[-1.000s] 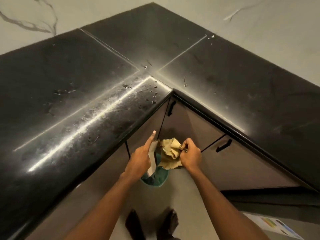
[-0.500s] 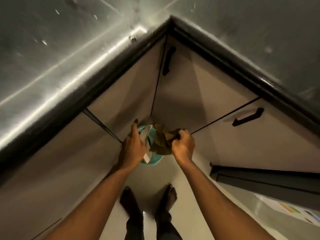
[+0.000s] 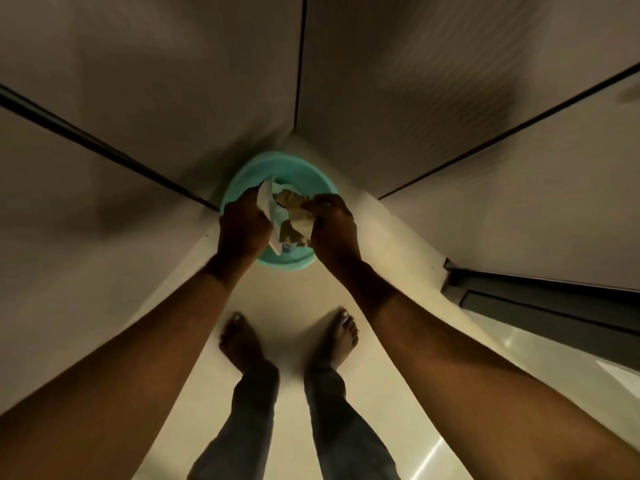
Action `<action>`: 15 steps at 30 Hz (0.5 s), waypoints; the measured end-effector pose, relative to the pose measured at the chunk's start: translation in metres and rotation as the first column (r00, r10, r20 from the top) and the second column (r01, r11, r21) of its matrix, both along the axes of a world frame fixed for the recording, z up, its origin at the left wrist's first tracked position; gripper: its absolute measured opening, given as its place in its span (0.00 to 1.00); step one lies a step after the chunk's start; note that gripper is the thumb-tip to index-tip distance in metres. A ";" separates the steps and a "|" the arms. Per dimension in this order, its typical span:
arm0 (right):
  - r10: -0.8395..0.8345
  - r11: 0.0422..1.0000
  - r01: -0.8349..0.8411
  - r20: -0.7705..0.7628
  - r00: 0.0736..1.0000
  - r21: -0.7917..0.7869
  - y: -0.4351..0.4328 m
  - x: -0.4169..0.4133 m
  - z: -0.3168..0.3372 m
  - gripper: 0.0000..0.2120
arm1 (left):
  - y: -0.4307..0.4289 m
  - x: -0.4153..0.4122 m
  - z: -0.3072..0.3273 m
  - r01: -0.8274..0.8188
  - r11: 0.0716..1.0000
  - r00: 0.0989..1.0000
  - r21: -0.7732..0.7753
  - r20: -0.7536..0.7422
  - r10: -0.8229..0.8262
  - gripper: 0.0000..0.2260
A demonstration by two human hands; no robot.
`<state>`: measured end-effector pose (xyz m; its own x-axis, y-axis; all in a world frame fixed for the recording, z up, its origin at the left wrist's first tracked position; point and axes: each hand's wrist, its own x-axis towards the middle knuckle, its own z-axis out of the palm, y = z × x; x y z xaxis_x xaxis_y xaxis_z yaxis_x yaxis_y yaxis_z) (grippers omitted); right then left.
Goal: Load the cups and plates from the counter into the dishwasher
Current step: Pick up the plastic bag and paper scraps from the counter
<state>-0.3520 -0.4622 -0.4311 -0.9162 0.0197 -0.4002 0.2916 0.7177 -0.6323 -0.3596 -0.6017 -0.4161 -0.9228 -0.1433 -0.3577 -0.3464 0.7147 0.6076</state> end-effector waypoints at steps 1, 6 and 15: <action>0.033 0.999 -0.033 0.004 0.999 0.003 -0.001 -0.005 -0.012 0.17 | 0.001 -0.003 -0.014 0.015 1.000 1.000 -0.004 0.021 -0.015 0.16; 0.189 0.981 -0.191 0.055 0.980 0.033 -0.016 -0.029 -0.086 0.17 | -0.001 -0.021 -0.099 0.096 0.994 0.988 -0.061 0.124 -0.088 0.13; -0.003 1.000 -0.003 0.257 0.966 0.023 -0.041 -0.047 -0.189 0.25 | -0.008 -0.040 -0.213 0.289 0.950 0.920 -0.117 0.309 -0.242 0.17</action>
<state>-0.3989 -0.5029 -0.6198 -0.7826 0.0317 -0.6217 0.4424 0.7308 -0.5197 -0.4001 -0.6100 -0.6286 -0.7952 0.0164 -0.6061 -0.2736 0.8824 0.3827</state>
